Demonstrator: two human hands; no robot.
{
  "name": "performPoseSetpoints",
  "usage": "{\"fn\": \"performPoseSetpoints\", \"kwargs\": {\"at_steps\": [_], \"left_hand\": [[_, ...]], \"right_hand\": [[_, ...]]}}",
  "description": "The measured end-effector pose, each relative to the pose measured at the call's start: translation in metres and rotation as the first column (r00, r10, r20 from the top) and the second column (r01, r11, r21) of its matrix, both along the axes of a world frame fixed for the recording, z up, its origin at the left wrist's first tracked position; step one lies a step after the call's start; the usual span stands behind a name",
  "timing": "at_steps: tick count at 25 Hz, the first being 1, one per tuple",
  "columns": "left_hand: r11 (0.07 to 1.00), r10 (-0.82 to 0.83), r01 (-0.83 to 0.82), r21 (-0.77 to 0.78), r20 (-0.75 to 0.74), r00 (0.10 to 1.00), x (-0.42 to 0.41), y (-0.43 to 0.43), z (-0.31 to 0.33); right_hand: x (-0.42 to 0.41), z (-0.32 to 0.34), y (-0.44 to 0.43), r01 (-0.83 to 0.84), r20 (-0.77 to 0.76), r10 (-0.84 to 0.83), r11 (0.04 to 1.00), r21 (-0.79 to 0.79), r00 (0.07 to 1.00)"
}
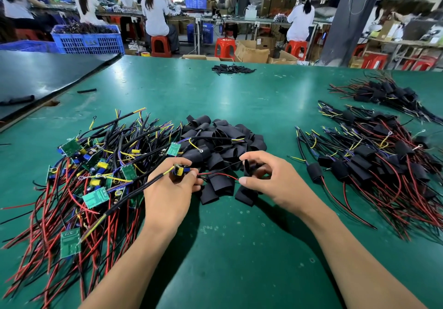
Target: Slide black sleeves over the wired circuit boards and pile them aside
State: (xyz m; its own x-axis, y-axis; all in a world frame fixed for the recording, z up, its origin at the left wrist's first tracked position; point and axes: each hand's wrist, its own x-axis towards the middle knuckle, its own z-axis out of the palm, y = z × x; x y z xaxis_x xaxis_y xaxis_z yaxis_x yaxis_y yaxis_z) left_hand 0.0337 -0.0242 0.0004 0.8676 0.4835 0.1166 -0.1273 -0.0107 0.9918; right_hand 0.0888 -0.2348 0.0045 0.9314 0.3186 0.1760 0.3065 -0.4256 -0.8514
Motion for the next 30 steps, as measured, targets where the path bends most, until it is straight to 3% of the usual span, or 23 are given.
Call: {"fn": "performPoseSetpoints", "kwargs": {"at_steps": [3,7,11,13,18,30], "left_hand": [[1.0,0.023,-0.023,-0.015,0.01,1.0,0.0,0.0,0.001],[0.994,0.048,-0.043,-0.098,0.048,0.998,0.0,-0.002,0.006],[0.98,0.021,-0.01,-0.2,0.05,0.999,-0.001,-0.001,0.009],[0.983,-0.011,0.016,-0.183,0.032,0.999,-0.002,0.0,0.009],[0.99,-0.072,0.072,-0.12,0.005,0.997,-0.003,-0.003,0.009],[0.974,-0.022,0.027,-0.225,0.026,0.999,-0.003,0.001,0.013]], "right_hand": [[0.002,0.003,-0.004,0.012,-0.009,-0.012,0.996,0.086,1.0],[0.007,0.005,-0.007,0.097,0.002,-0.103,0.938,0.332,0.995],[0.01,0.007,-0.008,0.169,-0.119,-0.12,0.744,0.646,0.986],[0.012,0.009,-0.009,0.192,-0.172,-0.096,0.657,0.729,0.98],[0.014,0.009,-0.01,0.172,-0.181,-0.05,0.633,0.755,0.982],[0.007,0.007,-0.01,-0.022,-0.131,0.126,0.799,0.601,0.983]]}}
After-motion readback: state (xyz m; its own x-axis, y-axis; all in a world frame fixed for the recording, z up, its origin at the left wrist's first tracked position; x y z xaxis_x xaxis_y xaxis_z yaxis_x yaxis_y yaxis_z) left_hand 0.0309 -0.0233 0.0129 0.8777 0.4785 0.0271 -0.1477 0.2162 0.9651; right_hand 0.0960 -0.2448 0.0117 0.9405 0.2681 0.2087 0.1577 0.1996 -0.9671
